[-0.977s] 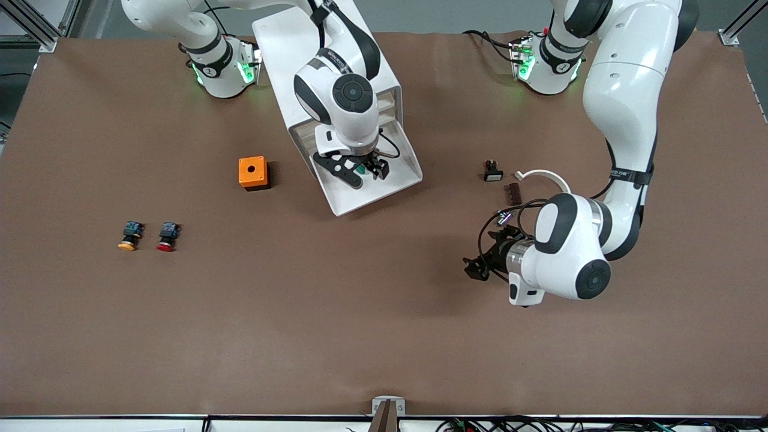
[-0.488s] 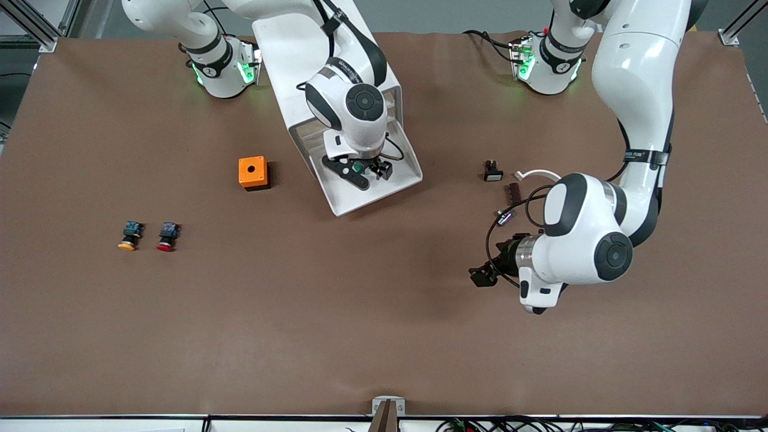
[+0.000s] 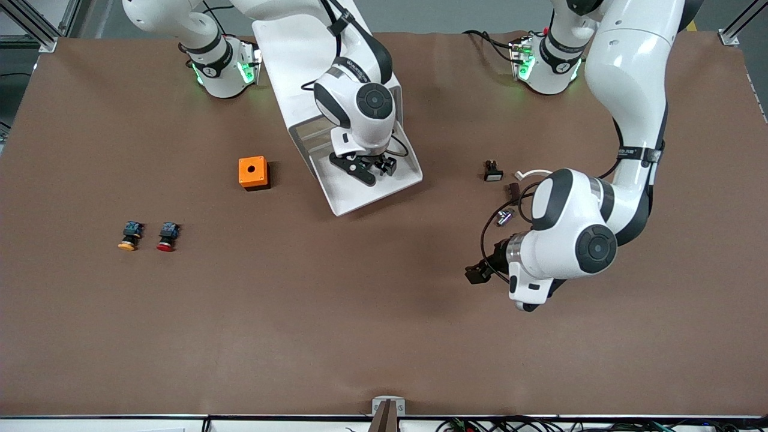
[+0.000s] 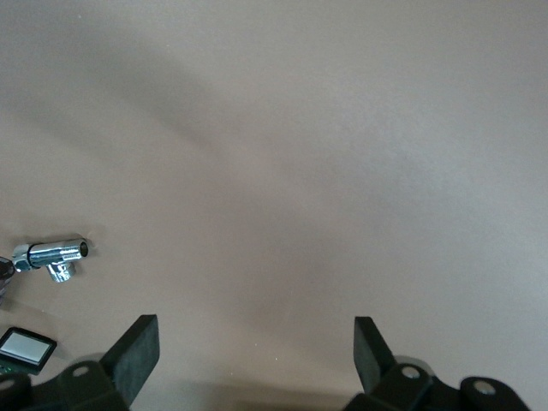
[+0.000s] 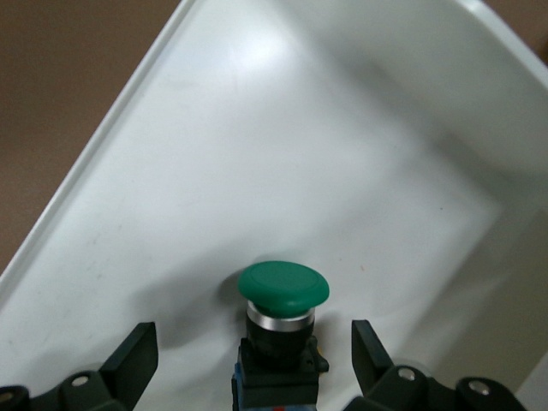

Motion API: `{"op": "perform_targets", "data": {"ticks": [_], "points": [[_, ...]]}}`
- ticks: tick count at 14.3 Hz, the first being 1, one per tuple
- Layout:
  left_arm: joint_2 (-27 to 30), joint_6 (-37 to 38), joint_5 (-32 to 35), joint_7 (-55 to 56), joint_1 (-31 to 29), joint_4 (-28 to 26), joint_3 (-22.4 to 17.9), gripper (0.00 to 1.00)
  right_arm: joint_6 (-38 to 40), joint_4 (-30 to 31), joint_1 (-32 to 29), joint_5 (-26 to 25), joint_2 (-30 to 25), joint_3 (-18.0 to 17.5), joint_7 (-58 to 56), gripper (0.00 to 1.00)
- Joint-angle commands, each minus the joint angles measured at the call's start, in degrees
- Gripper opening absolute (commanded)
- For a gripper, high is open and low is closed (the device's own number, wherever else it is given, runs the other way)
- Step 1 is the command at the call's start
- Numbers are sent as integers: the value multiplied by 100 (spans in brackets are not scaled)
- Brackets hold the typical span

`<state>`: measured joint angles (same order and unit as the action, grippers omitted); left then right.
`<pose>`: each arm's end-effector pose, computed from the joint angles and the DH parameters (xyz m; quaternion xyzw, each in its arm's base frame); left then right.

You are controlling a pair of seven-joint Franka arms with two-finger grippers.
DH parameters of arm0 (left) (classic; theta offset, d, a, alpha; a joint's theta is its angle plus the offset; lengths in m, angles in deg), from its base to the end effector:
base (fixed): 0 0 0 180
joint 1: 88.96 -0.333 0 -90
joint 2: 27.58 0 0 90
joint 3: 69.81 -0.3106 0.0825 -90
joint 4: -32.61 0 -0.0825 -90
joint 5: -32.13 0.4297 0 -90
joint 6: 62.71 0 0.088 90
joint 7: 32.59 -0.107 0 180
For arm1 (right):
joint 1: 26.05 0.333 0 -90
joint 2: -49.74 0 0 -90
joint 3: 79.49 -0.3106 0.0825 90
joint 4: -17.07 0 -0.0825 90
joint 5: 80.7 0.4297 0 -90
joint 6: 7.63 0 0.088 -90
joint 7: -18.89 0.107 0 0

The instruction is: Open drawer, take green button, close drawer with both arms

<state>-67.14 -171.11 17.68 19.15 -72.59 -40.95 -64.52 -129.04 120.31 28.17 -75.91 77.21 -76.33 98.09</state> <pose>0.7136 -0.2868 0.3181 0.9391 0.3079 -0.1196 0.0943 0.4142 0.5212 0.2335 0.9609 -0.2640 -0.0528 0.0642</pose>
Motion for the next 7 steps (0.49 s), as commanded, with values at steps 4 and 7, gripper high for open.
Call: {"op": "perform_targets", "data": {"ticks": [4,7], "points": [[326,-480,373,-33,148,-352,-2,100,56,-58,186,84,39,53,104,77],[475,-672,399,-33,244,-589,-11,100,73,-58,264,93,39,53,95,36]]}}
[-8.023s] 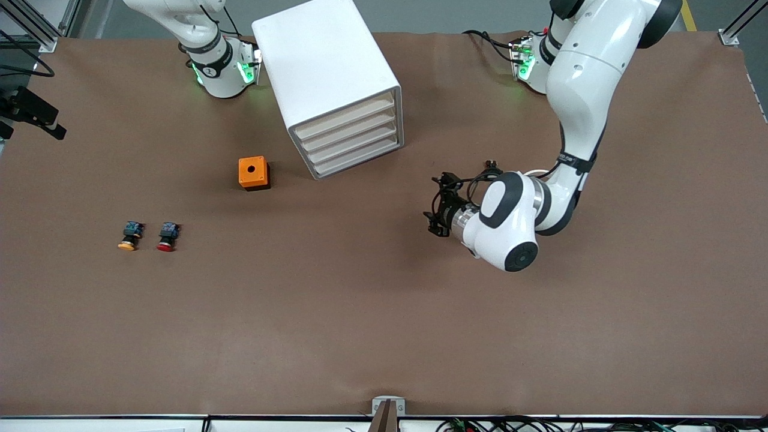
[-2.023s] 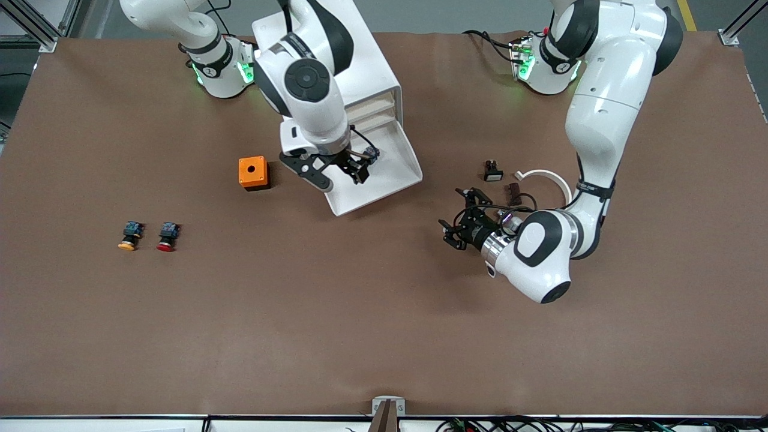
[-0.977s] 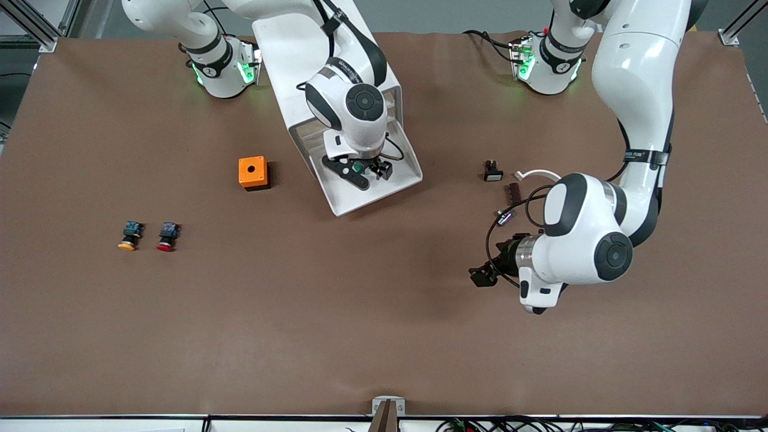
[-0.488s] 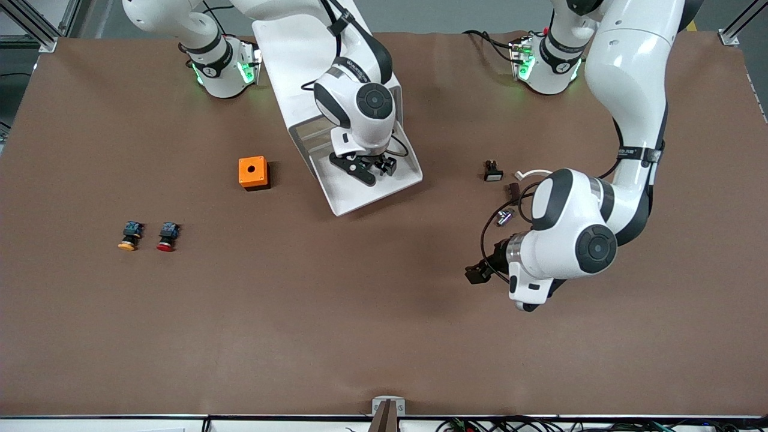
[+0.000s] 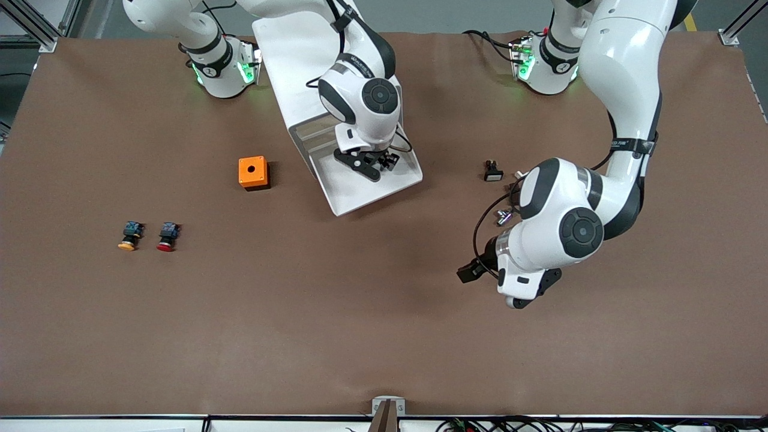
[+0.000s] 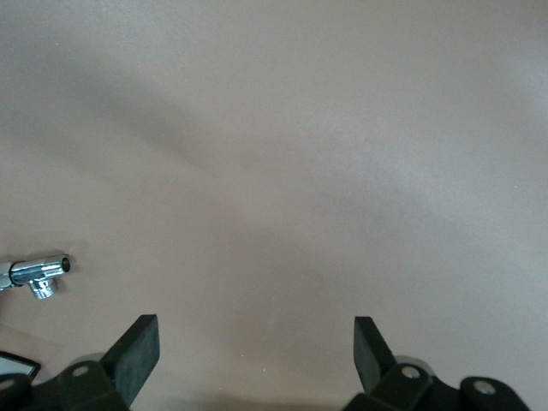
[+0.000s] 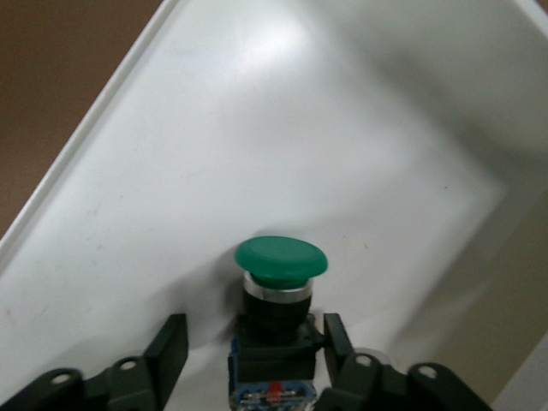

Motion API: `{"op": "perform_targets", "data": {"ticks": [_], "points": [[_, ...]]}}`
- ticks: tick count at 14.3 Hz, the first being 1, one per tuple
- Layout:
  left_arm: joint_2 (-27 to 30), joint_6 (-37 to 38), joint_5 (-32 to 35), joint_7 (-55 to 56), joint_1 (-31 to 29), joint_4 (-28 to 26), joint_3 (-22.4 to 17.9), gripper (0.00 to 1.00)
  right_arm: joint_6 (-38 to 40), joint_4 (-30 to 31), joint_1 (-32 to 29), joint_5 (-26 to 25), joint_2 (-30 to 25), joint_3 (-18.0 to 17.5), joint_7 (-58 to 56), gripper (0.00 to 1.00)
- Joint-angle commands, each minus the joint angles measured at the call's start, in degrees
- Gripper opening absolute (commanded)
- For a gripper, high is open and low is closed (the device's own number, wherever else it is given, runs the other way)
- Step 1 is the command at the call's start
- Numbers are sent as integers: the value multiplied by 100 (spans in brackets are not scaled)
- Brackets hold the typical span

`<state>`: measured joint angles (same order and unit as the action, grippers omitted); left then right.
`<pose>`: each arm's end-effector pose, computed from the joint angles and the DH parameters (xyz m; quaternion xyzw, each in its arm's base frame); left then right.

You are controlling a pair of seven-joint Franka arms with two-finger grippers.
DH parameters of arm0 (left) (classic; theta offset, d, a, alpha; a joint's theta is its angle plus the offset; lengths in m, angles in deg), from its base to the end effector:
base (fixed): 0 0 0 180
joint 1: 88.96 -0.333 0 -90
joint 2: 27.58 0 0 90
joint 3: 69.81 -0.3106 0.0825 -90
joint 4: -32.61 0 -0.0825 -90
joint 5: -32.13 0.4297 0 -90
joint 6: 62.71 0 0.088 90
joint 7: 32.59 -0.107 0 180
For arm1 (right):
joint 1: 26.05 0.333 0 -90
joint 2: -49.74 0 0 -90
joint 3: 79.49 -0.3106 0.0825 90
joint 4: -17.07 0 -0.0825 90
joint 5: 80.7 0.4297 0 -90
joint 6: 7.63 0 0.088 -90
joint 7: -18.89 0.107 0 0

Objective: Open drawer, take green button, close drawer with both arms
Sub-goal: 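Lift the green button out with the right gripper while the left gripper pushes the drawer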

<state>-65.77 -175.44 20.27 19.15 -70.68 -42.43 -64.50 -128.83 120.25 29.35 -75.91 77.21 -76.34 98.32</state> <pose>0.7082 -0.3074 0.3283 0.9492 0.2894 -0.0781 0.0959 0.4032 0.5296 0.2337 0.9630 -0.2559 -0.0526 0.0660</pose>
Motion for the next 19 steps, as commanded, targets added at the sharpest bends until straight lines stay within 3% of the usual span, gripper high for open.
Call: {"op": "perform_targets", "data": {"ticks": [1,2,11,14,19], "points": [[435,-441,271,-33,88,-589,-4,100,52,-53,156,84,39,54,81,15],[514,-678,437,10,149,-782,-4,100,52,-53,156,92,39,54,115,0],[304,-891,835,388,659,-978,-13,100,43,-720,-335,84,13,63,11,0],[234,-943,835,555,782,-969,-4,100,61,-800,-677,75,-66,89,-777,0],[14,-1049,835,977,1089,-969,-13,100,325,-678,-1802,66,-330,98,-2570,0]]}}
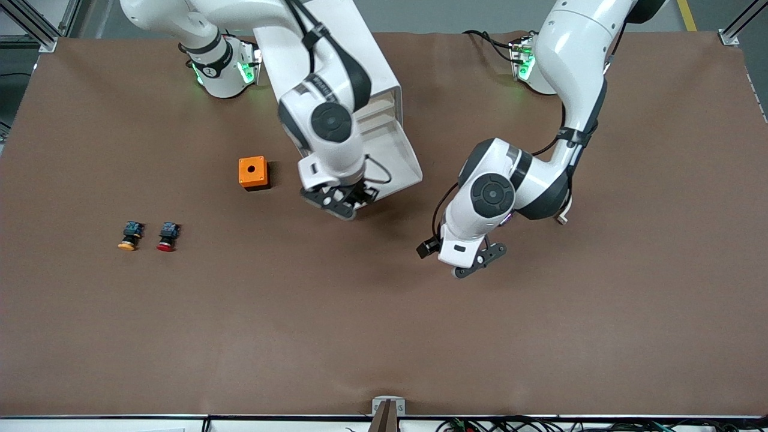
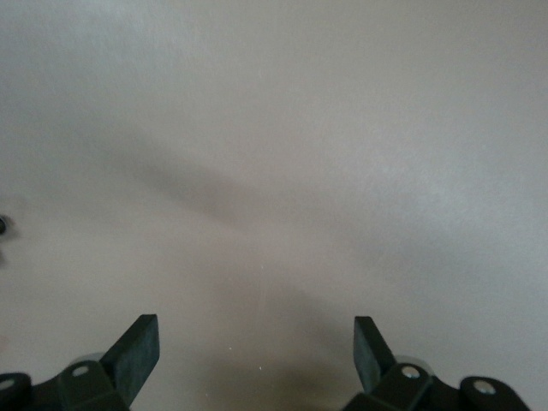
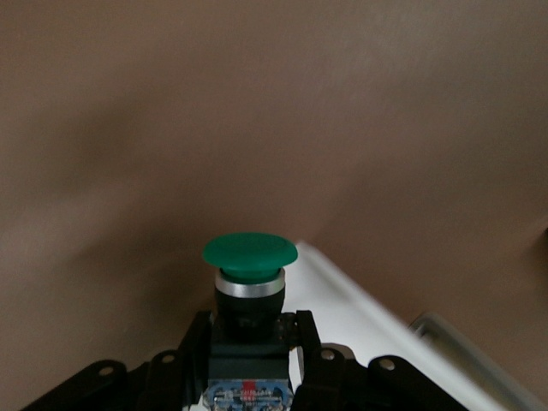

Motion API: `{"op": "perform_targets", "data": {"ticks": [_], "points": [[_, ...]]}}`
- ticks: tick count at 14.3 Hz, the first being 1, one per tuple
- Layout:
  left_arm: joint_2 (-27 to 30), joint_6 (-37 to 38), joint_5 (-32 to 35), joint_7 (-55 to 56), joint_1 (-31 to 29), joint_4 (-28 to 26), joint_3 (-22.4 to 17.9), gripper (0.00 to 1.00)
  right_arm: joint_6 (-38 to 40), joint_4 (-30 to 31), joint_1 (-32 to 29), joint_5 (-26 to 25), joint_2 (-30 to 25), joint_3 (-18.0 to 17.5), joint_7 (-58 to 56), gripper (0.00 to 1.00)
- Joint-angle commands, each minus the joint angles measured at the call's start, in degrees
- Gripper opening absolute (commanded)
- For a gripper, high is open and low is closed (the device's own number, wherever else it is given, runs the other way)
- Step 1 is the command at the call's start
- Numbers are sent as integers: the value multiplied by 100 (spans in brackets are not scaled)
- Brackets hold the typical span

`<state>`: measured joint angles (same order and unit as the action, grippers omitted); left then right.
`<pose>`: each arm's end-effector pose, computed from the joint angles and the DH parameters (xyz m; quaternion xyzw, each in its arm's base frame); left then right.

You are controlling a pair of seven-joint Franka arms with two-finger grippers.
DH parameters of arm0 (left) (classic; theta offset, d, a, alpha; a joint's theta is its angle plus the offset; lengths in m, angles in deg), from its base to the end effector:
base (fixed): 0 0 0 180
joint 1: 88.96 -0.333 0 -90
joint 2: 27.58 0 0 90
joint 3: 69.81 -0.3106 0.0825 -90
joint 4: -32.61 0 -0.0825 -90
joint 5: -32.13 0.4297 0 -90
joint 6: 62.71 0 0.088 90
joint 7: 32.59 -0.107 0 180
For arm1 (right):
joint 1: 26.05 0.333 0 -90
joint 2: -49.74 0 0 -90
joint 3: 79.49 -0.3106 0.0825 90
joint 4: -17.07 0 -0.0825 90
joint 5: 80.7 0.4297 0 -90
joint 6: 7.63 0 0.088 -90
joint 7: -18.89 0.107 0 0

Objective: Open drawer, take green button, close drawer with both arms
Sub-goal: 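Lift the green button out with the right gripper while the left gripper pushes the drawer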

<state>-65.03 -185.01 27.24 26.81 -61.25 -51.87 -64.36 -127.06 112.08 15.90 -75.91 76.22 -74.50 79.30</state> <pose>0.6331 -0.4051 0.2678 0.9639 0.2580 -0.0440 0.0480 0.5583 0.4323 0.3111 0.9753 -0.2197 -0.0236 0.0017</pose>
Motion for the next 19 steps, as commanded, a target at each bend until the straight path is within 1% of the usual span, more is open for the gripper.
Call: {"op": "perform_targets", "data": {"ticks": [1,5,7,9,11,14,17,19], "points": [[-69,-92,137,230,199,-25,-27,100,139,236,-685,57,-292,-86,-993,0],[-113,-92,137,335,445,-16,-27,100,87,719,-1564,-118,-477,-51,-2417,0],[-130,-92,137,519,586,-16,-27,100,-1,957,-1952,-521,-513,-59,-2884,0],[-218,-92,137,634,709,10,-27,100,-220,1194,-2181,-707,-548,-59,-3035,0],[-271,-92,137,774,893,28,-53,100,-632,1632,-2374,-716,-652,-59,-3306,0],[-323,-92,137,784,1069,36,-70,100,-1555,2432,-2673,-725,-794,-59,-3667,0],[-367,-92,137,784,1193,36,-70,100,-2039,2741,-3007,-760,-741,-51,-4063,0],[-385,-92,164,784,1298,36,-70,100,-2364,3022,-3192,-891,-732,-51,-4134,0]]}}
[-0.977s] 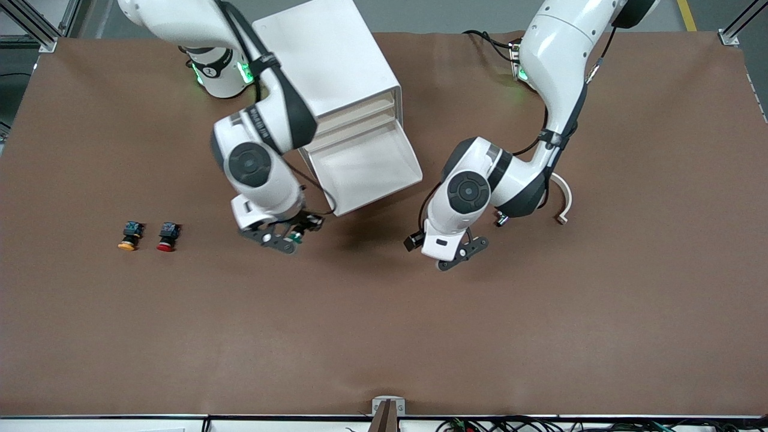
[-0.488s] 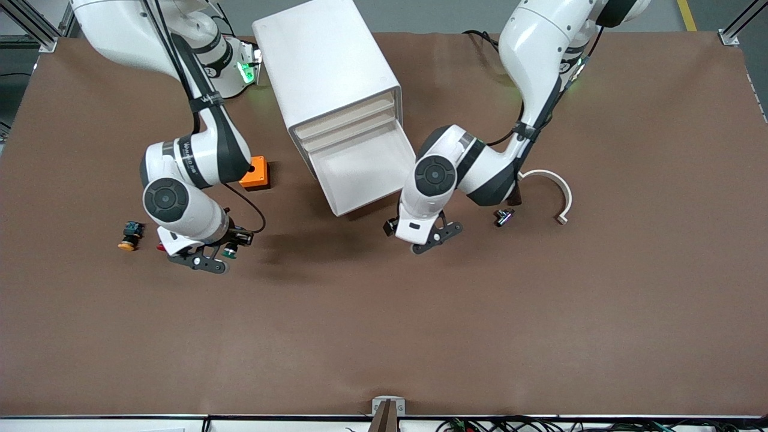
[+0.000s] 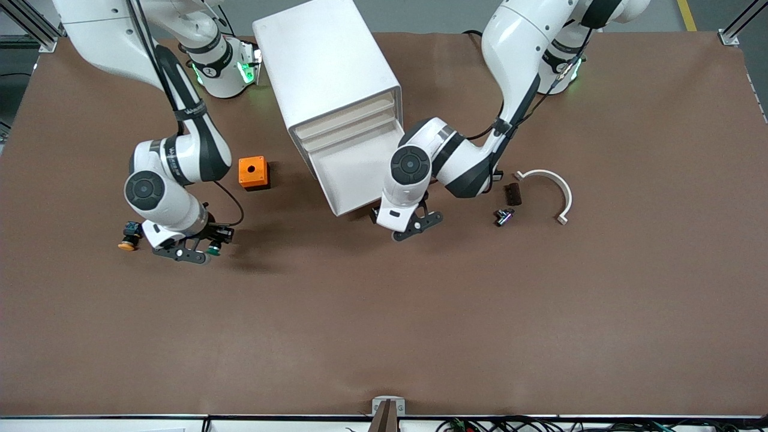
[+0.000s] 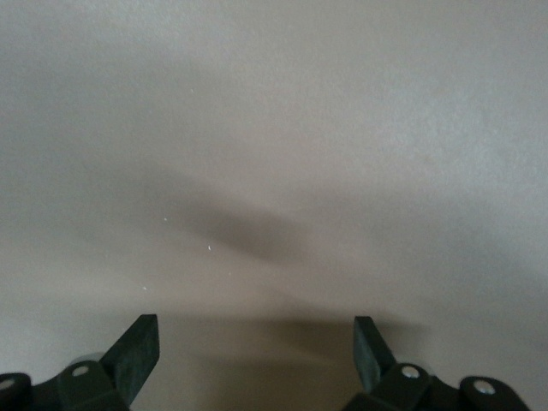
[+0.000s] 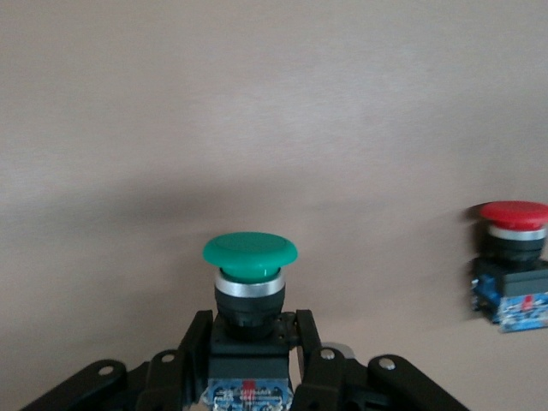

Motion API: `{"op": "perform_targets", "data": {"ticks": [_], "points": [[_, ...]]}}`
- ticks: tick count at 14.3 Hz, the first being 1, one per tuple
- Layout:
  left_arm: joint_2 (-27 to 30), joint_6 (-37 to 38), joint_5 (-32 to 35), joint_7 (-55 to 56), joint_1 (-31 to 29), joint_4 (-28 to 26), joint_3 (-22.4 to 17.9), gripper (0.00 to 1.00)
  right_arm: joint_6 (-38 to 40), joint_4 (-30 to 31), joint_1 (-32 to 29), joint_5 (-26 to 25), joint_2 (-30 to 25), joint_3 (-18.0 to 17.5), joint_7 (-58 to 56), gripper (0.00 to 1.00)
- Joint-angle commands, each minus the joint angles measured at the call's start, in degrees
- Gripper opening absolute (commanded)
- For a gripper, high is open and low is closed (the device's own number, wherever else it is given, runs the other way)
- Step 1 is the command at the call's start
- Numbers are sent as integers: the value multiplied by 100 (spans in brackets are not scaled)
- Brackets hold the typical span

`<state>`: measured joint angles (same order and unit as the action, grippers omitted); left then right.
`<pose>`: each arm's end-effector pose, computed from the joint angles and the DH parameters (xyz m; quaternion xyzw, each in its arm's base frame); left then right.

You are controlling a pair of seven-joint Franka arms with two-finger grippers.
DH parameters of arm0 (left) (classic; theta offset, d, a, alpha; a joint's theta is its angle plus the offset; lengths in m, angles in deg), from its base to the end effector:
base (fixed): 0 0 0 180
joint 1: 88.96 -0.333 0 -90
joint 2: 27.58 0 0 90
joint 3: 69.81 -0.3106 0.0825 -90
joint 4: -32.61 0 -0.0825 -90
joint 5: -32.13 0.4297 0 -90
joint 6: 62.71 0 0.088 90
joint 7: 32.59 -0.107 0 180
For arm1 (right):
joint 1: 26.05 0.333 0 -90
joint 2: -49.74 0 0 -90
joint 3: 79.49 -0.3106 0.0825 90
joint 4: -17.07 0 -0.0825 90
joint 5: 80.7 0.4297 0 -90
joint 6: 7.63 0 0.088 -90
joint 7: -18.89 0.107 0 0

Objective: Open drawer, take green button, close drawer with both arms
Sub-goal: 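Carry the green button beside the red button while the left gripper closes the drawer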

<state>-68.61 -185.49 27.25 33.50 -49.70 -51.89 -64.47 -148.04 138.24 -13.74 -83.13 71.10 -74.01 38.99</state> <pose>0.5365 -0.5197 0.2216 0.9730 0.2198 -0.0673 0.0187 0.5969 0.0705 0.1922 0.9947 -0.0960 -0.0103 0.0340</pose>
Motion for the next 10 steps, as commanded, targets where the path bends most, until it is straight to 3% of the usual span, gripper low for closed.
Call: {"op": "perform_targets", "data": {"ticks": [1,6,10], "points": [[-36,-45,224,114,179,39,-59,100,-459,546,-264,-196,-221,-100,-103,0],[-89,-45,233,289,425,39,-50,100,-961,1048,-343,-205,-229,-100,-103,0],[-151,-36,207,474,618,30,-41,100,-979,1101,-457,-205,-221,-100,-112,0]]}}
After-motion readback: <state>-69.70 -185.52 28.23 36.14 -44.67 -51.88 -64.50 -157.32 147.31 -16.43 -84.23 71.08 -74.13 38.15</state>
